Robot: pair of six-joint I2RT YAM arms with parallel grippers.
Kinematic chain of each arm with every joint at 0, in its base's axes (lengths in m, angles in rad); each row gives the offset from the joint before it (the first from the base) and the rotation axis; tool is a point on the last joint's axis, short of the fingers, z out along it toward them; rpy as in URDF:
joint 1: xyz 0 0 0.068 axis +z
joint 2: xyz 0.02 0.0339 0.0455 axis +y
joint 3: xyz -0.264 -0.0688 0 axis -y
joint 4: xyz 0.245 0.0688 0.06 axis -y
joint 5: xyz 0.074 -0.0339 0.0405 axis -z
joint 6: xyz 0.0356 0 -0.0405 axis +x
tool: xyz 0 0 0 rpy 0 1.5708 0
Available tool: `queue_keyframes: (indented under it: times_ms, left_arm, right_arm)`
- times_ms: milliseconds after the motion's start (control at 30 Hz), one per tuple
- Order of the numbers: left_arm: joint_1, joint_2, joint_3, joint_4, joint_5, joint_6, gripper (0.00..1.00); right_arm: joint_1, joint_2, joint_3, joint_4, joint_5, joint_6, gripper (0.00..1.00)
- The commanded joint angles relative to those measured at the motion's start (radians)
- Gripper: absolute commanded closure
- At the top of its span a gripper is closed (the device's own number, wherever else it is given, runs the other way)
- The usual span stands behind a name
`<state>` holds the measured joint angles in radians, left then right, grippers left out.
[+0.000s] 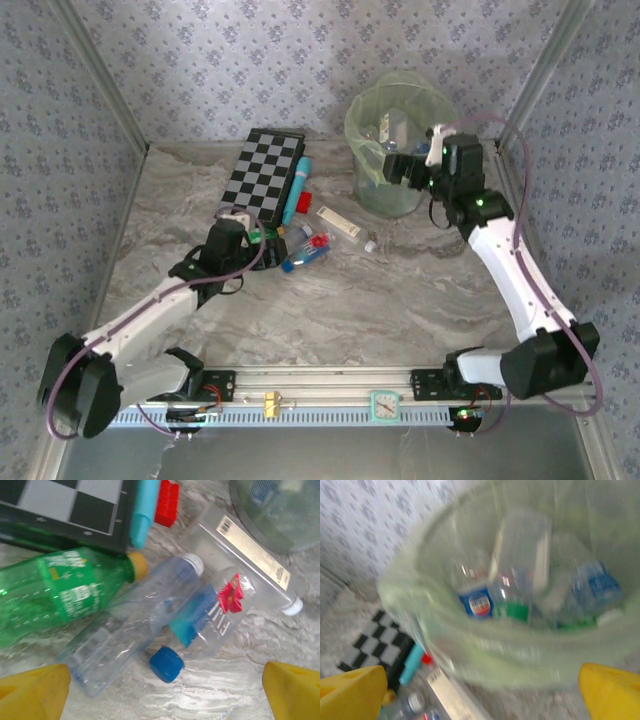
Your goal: Put the plastic bottles in the bin
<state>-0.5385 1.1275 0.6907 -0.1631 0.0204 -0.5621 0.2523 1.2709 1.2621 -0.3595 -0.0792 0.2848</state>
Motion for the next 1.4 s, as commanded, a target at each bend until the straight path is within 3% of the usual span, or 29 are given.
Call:
queue_keyframes:
  times_ms: [0, 233, 467, 933, 1367]
  left_arm:
    - [-0.009, 0.076, 0.09, -0.022, 0.075, 0.104, 0.04]
    - [-0.075, 0.212, 0.179, -0.034, 0.043, 0.169, 0.05]
    - [-0.149, 0.368, 0.287, -0.086, 0.008, 0.245, 0.06]
    - [-0.199, 0.598, 0.442, -0.16, 0.006, 0.323, 0.11]
    - [-0.236, 0.718, 0.507, -0.202, 0.005, 0.34, 0.15]
  right_arm:
    - [0.032, -0.097, -0.13, 0.035, 0.084, 0.045, 0.0]
    - [0.054, -0.227, -0.349, 0.021, 0.117, 0.13, 0.0]
    - [0.032, -0.339, -0.53, 0.143, 0.028, 0.128, 0.0]
    - [-0.024, -0.311, -0.59, 0.133, 0.003, 0.207, 0.0]
    - [-0.095, -0.347, -0.659, 0.216, -0.123, 0.171, 0.0]
